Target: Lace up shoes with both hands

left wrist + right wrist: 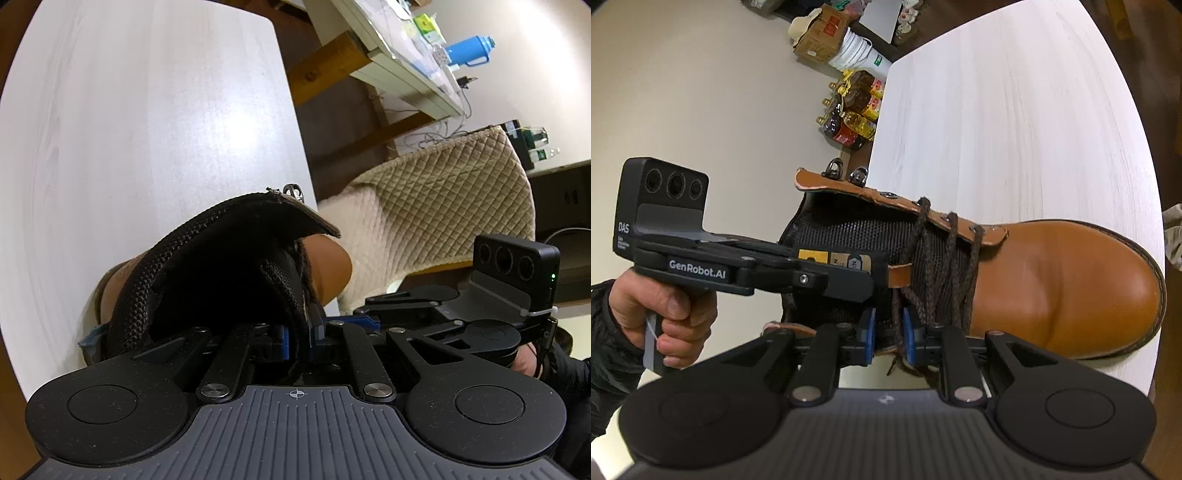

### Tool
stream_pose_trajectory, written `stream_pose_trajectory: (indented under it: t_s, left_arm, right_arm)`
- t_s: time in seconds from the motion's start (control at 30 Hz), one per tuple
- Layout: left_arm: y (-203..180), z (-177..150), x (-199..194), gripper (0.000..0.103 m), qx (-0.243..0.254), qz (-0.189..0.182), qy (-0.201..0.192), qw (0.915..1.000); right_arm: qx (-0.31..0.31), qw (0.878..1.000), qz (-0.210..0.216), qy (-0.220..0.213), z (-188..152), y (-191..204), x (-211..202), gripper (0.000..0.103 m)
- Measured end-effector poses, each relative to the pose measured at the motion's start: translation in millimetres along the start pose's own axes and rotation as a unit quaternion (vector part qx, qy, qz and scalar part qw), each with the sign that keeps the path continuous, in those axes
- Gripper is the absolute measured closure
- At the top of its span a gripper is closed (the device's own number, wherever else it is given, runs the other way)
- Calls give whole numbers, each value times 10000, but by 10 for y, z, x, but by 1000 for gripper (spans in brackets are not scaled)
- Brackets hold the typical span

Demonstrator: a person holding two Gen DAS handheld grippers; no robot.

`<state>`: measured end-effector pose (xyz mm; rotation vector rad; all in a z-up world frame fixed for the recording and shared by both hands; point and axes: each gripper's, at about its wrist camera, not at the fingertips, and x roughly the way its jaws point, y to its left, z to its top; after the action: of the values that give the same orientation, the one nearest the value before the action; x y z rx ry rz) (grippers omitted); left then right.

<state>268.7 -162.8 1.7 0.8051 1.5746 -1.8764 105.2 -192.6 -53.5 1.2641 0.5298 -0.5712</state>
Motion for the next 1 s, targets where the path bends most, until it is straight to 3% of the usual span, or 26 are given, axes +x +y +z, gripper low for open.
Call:
stream_pose_trajectory:
  t_s: [0.17,0.2,0.43,0.53,0.6,0.67,0.8,0.9,1.0]
  left_arm:
    - [25,9,-6,94,8,-5,4,10000]
    - [27,9,-5,94,11,-6,5,10000]
    - [32,2,-12,94,-42,-17,-46,10000]
    - [41,-20,-19,94,-56,-46,-42,10000]
    - [41,-19,-16,94,-55,-44,-48,10000]
    - [39,-15,-14,94,-47,-25,-58,10000]
    - [9,-10,-8,94,-29,-16,-74,10000]
    - [-10,-41,-5,94,10,30,-118,9999]
    - [-49,-57,2,94,174,205,-167,9995]
  right_arm:
    - [-36,10000,-59,-33,-22,39,-18,88]
    - [-102,9999,-112,-47,-36,49,-20,100]
    - [-328,9985,-229,-366,-56,112,-15,99]
    - [-199,9996,-138,-163,-101,85,-15,89]
    - [-185,9996,-140,-135,-115,88,-5,90]
    - [-216,9995,-189,-148,-96,93,17,98]
    - [-297,9983,-219,-453,-77,93,-46,99]
    - [-227,9991,-96,-352,-138,48,-83,90]
    - [-287,9992,-96,-253,-174,71,-173,89]
